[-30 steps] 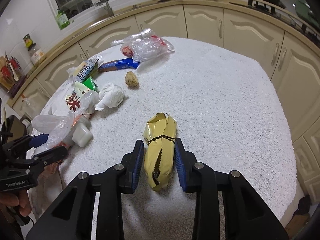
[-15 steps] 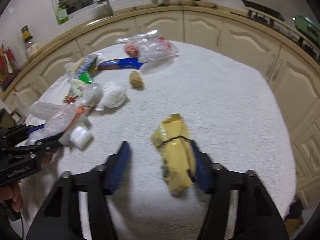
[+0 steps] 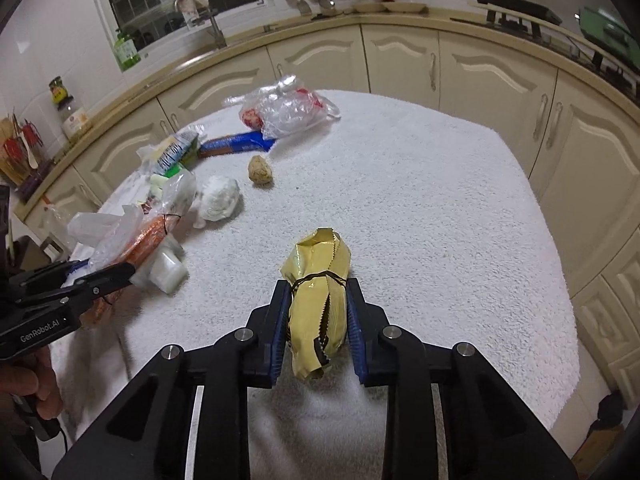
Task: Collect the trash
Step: 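Lift the clear bag with the left tool while the right tool lifts the yellow wrapper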
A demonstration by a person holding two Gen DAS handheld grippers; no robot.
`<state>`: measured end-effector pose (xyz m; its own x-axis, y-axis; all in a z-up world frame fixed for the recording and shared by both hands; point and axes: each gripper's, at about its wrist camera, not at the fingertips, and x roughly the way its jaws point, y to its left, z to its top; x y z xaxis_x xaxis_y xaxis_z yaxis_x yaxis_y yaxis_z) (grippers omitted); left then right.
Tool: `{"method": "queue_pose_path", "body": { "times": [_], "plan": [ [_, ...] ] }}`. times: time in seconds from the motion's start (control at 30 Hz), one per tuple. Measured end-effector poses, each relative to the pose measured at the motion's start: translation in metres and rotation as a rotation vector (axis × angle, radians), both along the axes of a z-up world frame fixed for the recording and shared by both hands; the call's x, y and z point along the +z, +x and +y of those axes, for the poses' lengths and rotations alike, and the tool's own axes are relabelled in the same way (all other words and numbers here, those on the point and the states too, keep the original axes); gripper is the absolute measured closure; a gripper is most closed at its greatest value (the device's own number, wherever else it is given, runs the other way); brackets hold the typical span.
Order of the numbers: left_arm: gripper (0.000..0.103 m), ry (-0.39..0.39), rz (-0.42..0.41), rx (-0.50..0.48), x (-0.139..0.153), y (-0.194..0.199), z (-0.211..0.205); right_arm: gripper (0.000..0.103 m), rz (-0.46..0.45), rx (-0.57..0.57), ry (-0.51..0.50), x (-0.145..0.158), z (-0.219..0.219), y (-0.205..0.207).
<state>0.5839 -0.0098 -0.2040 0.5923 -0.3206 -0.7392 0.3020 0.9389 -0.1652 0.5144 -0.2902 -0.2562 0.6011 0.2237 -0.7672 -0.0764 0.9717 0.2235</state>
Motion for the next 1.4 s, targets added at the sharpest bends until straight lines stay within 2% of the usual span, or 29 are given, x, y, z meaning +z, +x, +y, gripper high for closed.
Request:
{"method": "queue_pose_path", "body": {
  "times": [0.13,0.37,0.63,0.67,0.7,0.73,0.83,0.9,1.0,1.07,1.1,1.13,1.2,1.3,1.4],
  "plan": [
    [0.075,-0.001,-0.032,0.007,0.011,-0.011,0.005,0.076,-0.029,-0.003,0.035,0.015,-0.008,-0.009],
    [0.075,-0.016,-0.129,-0.016,0.052,-0.032,-0.003,0.076,-0.084,-0.033,0.066,0.042,-0.029,-0.023],
    [0.079,-0.065,-0.214,-0.167,0.094,-0.054,-0.066,0.076,-0.147,-0.133,0.099,0.067,-0.081,-0.054],
    [0.081,-0.069,-0.219,-0.187,0.095,-0.057,-0.076,0.076,-0.15,-0.147,0.096,0.068,-0.088,-0.058],
    [0.096,-0.07,-0.223,-0.219,0.096,-0.058,-0.089,0.076,-0.15,-0.165,0.099,0.069,-0.097,-0.062],
    [0.097,-0.052,-0.217,-0.239,0.092,-0.057,-0.101,0.076,-0.15,-0.185,0.101,0.069,-0.106,-0.066],
    [0.097,-0.036,-0.16,-0.245,0.075,-0.052,-0.12,0.076,-0.136,-0.219,0.095,0.064,-0.124,-0.074],
    [0.092,-0.024,-0.153,-0.218,0.069,-0.053,-0.117,0.076,-0.121,-0.228,0.102,0.058,-0.13,-0.079],
    [0.091,0.014,-0.107,-0.185,0.056,-0.05,-0.104,0.076,-0.088,-0.212,0.117,0.044,-0.131,-0.081],
    [0.085,0.038,-0.069,-0.172,0.051,-0.056,-0.099,0.076,-0.07,-0.196,0.125,0.035,-0.125,-0.079],
    [0.069,0.055,-0.064,-0.175,0.049,-0.061,-0.097,0.076,-0.063,-0.186,0.133,0.031,-0.123,-0.078],
    [0.045,0.064,-0.059,-0.18,0.049,-0.066,-0.096,0.076,-0.061,-0.18,0.137,0.029,-0.121,-0.078],
    [0.023,0.079,-0.07,-0.176,0.053,-0.081,-0.094,0.076,-0.061,-0.173,0.147,0.026,-0.116,-0.078],
    [0.022,0.1,-0.056,-0.206,0.056,-0.094,-0.098,0.076,-0.064,-0.166,0.154,0.026,-0.111,-0.079],
    [0.022,0.119,-0.005,-0.24,0.048,-0.105,-0.108,0.076,-0.069,-0.164,0.152,0.028,-0.108,-0.082]
  ]
}}
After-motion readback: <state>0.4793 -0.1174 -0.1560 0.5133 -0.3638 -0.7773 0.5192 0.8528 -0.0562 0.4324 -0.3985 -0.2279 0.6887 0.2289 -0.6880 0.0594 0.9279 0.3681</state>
